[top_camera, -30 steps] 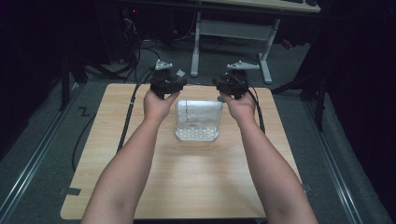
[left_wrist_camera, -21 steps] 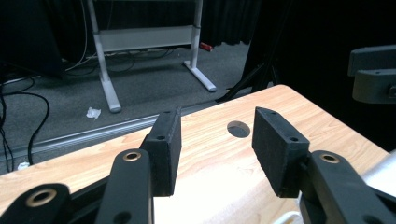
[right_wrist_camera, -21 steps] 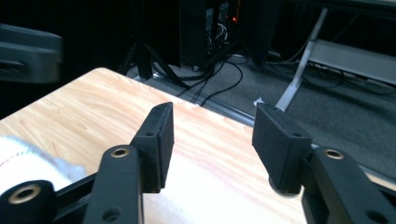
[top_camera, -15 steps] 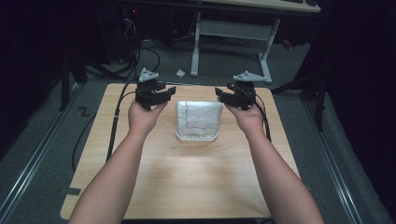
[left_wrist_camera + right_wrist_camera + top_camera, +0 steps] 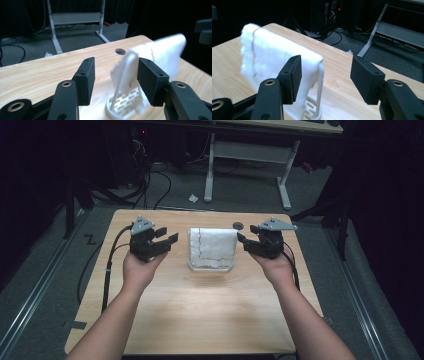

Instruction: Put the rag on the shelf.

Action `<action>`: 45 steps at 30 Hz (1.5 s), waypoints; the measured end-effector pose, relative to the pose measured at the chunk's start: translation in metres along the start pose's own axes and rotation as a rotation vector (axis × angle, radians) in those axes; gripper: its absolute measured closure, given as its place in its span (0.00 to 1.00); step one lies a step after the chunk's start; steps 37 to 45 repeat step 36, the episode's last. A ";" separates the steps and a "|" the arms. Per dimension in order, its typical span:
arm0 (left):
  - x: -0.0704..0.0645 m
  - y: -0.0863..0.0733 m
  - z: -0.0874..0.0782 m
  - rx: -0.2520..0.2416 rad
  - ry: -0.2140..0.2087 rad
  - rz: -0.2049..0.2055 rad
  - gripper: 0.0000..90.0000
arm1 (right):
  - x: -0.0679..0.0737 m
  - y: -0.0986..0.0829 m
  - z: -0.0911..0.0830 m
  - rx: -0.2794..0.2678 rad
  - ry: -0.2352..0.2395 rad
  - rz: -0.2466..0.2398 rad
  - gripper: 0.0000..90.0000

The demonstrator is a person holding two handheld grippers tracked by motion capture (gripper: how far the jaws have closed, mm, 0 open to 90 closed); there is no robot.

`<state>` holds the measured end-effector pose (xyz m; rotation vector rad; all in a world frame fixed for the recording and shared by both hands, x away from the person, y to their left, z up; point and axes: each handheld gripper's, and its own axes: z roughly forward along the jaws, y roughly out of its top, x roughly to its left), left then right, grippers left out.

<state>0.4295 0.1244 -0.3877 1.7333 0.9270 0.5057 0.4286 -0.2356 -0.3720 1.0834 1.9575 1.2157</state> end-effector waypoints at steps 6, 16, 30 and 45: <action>-0.007 -0.044 -0.012 0.042 -0.057 -0.028 0.54 | 0.014 -0.021 -0.015 0.007 0.030 -0.038 0.46; -0.019 -0.132 -0.013 0.222 -0.054 -0.015 0.48 | 0.047 -0.097 -0.016 0.049 0.095 -0.063 0.40; -0.056 -0.162 -0.005 0.322 -0.151 0.070 0.46 | 0.058 -0.181 -0.025 0.194 0.038 -0.055 0.41; -0.054 -0.162 -0.002 0.325 -0.158 0.065 0.44 | 0.053 -0.185 -0.024 0.202 0.038 -0.030 0.38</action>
